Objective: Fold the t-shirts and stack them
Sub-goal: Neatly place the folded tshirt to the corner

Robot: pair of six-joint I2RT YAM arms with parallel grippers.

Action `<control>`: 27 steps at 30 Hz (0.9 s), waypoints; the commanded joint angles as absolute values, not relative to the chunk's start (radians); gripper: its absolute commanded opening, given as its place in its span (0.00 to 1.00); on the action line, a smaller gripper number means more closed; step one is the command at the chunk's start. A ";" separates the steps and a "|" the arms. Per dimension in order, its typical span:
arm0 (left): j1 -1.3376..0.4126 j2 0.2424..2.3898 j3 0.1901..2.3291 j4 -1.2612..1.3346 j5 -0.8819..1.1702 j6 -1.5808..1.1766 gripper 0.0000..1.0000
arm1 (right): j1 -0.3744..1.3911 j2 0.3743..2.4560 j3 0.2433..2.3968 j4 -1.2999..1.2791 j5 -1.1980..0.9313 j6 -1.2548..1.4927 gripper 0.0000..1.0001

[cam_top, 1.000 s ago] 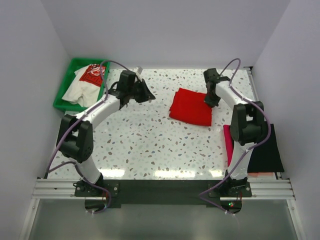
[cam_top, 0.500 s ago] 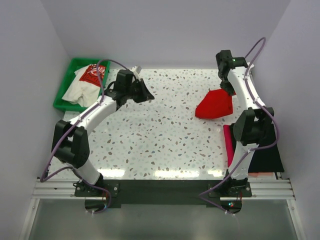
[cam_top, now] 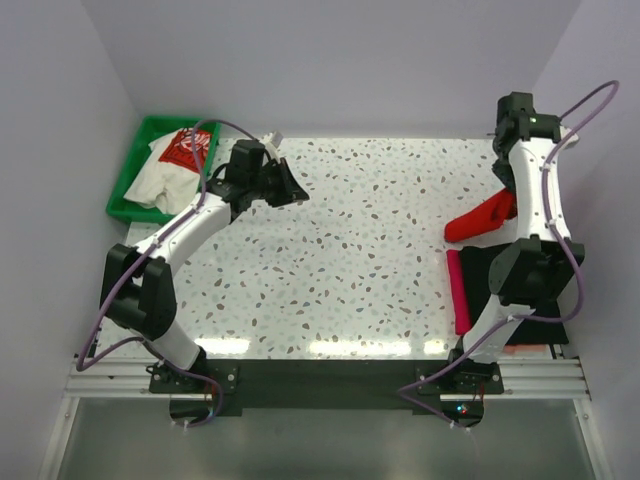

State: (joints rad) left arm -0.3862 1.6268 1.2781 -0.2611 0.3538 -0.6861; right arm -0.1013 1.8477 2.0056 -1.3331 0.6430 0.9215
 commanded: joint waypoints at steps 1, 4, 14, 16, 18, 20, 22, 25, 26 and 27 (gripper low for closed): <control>-0.377 1.598 1.276 -0.247 0.383 -0.664 0.10 | -0.139 1.747 2.048 -1.571 0.654 0.891 0.00; -0.377 1.600 1.278 -0.247 0.388 -0.664 0.10 | -0.164 1.717 2.045 -1.568 0.635 0.873 0.00; -0.379 1.591 1.270 -0.247 0.388 -0.664 0.10 | -0.192 1.622 2.025 -1.563 0.595 0.828 0.00; -0.379 1.585 1.264 -0.245 0.387 -0.663 0.10 | -0.195 1.605 2.017 -1.568 0.597 0.824 0.00; -0.379 1.580 1.256 -0.244 0.385 -0.663 0.10 | -0.196 1.579 2.000 -1.569 0.600 0.821 0.00; -0.379 1.578 1.249 -0.241 0.387 -0.666 0.10 | -0.196 1.548 1.987 -1.572 0.606 0.818 0.00; -0.379 1.569 1.243 -0.238 0.390 -0.667 0.10 | -0.198 1.525 1.957 -1.574 0.607 0.815 0.00; -0.380 1.557 1.226 -0.230 0.391 -0.670 0.10 | -0.202 1.473 1.898 -1.575 0.620 0.813 0.00; -0.380 1.552 1.215 -0.226 0.391 -0.670 0.10 | -0.202 1.454 1.878 -1.577 0.623 0.813 0.00; -0.382 1.545 1.209 -0.224 0.393 -0.672 0.10 | -0.206 1.412 1.831 -1.577 0.624 0.815 0.00</control>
